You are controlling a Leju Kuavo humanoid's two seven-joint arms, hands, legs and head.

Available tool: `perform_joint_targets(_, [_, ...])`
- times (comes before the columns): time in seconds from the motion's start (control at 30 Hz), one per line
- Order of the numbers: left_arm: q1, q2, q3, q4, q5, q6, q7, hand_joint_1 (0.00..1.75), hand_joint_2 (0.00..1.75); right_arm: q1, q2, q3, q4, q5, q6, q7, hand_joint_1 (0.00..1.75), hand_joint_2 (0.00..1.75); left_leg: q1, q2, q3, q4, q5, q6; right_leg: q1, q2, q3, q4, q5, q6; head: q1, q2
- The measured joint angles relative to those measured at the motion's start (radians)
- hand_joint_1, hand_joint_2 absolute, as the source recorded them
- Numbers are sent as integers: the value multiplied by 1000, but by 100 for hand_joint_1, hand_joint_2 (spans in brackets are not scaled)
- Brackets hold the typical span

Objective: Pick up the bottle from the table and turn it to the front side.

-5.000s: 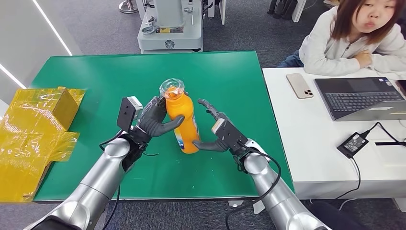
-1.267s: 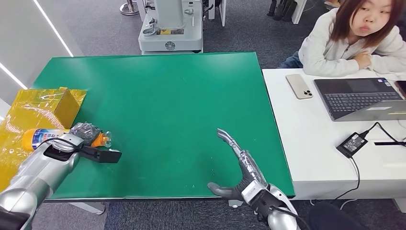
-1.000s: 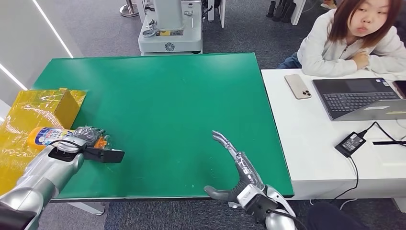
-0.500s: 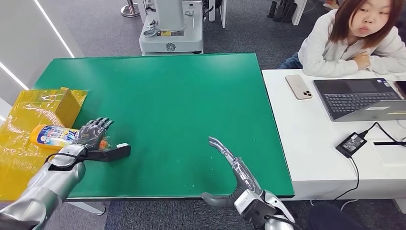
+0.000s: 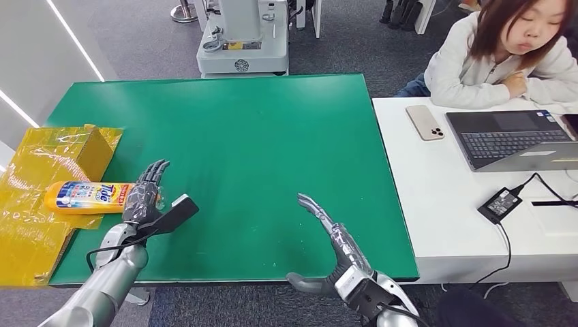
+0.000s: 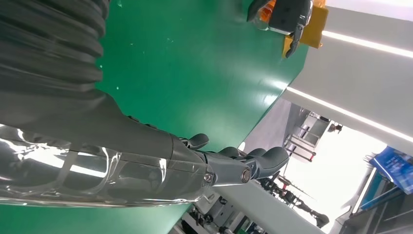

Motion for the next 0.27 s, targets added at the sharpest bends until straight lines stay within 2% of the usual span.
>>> perform_joint_targets(0.07, [17, -16, 30, -27, 119, -44, -85, 0, 175, 0, 0, 2, 3, -9, -6, -4, 0, 175, 0, 0, 0, 0, 0, 0, 0, 0, 0, 0, 0, 0, 0, 0])
perform_joint_targets(0.17, [78, -66, 91, -146, 407, -109, -218, 0, 175, 0, -1, 9, 12, -38, -24, -19, 0, 175, 0, 0, 0, 0, 0, 0, 0, 0, 0, 0, 0, 0, 0, 0])
perform_joint_targets(0.27, [151, -112, 103, -300, 565, -73, -239, 0, 175, 1, -2, 15, 21, -67, -43, -28, 0, 175, 0, 0, -1, 0, 0, 0, 0, 0, -1, -1, 0, 0, 0, 0])
